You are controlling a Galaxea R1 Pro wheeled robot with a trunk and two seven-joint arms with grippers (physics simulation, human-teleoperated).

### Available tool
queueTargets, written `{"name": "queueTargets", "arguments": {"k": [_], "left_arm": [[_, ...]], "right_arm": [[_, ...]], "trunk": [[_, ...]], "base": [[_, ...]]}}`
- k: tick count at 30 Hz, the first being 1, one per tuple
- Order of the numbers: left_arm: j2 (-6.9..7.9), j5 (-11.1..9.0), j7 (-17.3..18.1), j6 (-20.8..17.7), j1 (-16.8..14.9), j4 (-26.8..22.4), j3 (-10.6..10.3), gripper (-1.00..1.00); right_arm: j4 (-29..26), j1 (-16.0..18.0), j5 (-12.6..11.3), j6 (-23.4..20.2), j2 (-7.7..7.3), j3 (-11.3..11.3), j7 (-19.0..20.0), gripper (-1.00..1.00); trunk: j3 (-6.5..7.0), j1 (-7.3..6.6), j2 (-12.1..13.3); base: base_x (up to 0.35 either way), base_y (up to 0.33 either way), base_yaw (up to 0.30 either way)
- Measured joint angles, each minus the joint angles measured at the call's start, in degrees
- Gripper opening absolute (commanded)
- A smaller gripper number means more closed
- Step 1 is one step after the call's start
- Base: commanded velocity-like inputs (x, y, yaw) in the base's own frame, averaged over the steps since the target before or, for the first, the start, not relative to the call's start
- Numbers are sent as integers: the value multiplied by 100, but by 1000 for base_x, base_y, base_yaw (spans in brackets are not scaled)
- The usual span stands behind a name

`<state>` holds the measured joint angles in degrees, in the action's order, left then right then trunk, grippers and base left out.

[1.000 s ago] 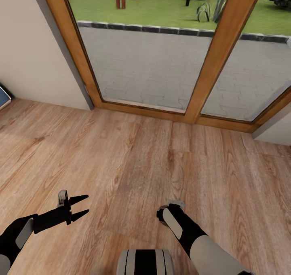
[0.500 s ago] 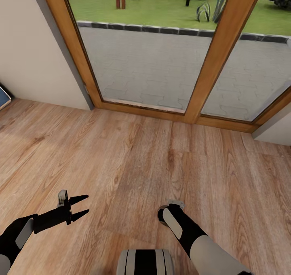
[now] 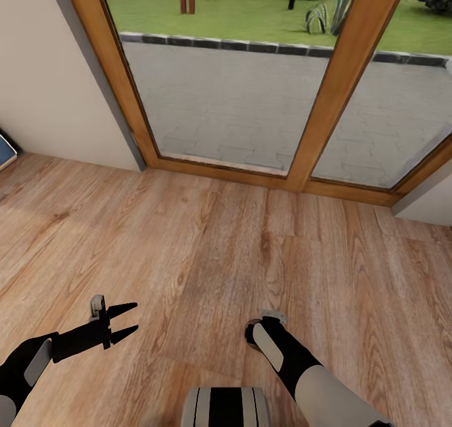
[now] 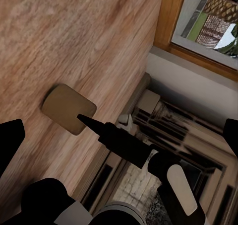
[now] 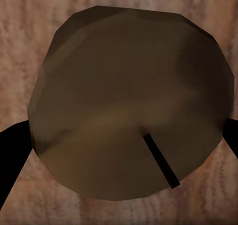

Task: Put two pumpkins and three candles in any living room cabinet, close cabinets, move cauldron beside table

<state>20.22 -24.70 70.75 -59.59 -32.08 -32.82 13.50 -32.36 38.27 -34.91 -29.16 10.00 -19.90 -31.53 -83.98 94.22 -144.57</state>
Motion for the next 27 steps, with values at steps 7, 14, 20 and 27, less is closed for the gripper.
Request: {"name": "queueTargets", "arguments": {"k": [7, 14, 20, 27], "left_arm": [[0, 0, 0, 0, 0, 3, -5, 100], [0, -2, 0, -1, -1, 3, -4, 100], [0, -2, -3, -1, -1, 3, -5, 100], [-2, 12, -16, -6, -1, 3, -127, 100]], "right_arm": [[1, 0, 2, -1, 0, -1, 2, -100], [1, -3, -74, 24, 0, -4, 10, -100], [-6, -5, -82, 27, 0, -6, 41, -100], [-21, -3, -76, 27, 0, -13, 53, -100]], "trunk": [[0, 0, 0], [132, -15, 8], [264, -30, 16], [420, -48, 25]], "base": [[0, 0, 0], [0, 0, 0], [0, 0, 0], [0, 0, 0]]}}
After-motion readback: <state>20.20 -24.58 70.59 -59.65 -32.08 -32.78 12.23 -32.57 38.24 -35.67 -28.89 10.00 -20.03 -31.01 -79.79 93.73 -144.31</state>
